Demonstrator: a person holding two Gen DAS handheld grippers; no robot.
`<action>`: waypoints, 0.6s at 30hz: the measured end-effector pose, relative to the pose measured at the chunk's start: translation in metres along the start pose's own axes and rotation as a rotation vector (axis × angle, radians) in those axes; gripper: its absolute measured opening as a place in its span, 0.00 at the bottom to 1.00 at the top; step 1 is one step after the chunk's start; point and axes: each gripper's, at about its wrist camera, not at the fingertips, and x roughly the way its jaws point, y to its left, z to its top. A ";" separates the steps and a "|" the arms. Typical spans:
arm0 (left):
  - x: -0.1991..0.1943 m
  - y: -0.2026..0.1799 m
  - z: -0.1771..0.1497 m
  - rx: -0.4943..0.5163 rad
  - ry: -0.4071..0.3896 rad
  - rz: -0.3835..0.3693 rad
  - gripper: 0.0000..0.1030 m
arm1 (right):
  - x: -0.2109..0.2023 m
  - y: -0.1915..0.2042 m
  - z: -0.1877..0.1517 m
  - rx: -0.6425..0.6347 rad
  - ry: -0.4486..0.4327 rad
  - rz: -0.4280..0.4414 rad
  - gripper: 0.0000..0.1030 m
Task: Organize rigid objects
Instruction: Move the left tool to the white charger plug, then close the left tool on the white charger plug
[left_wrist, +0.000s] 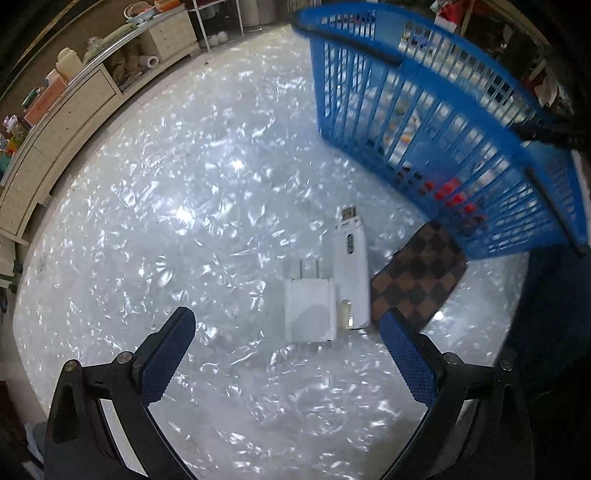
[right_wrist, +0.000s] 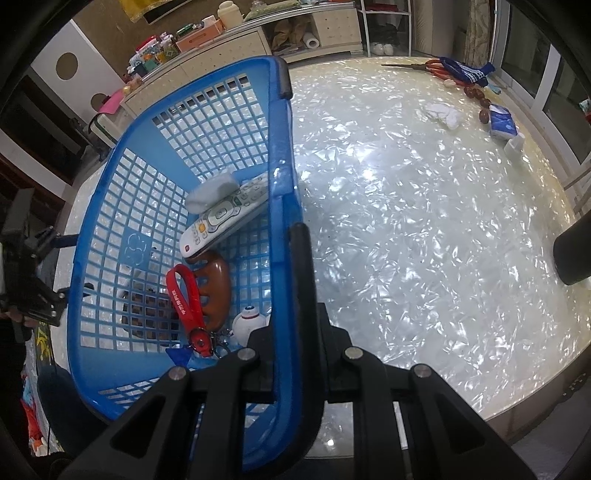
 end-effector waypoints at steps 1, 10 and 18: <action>0.004 0.001 0.000 0.002 0.004 0.009 0.98 | 0.000 0.000 0.000 -0.002 0.002 -0.004 0.14; 0.034 0.006 0.006 0.029 0.023 0.017 0.97 | 0.003 0.000 0.002 -0.004 0.014 -0.012 0.14; 0.041 0.012 0.006 0.046 0.040 -0.014 0.83 | 0.003 -0.001 0.001 -0.002 0.015 -0.017 0.14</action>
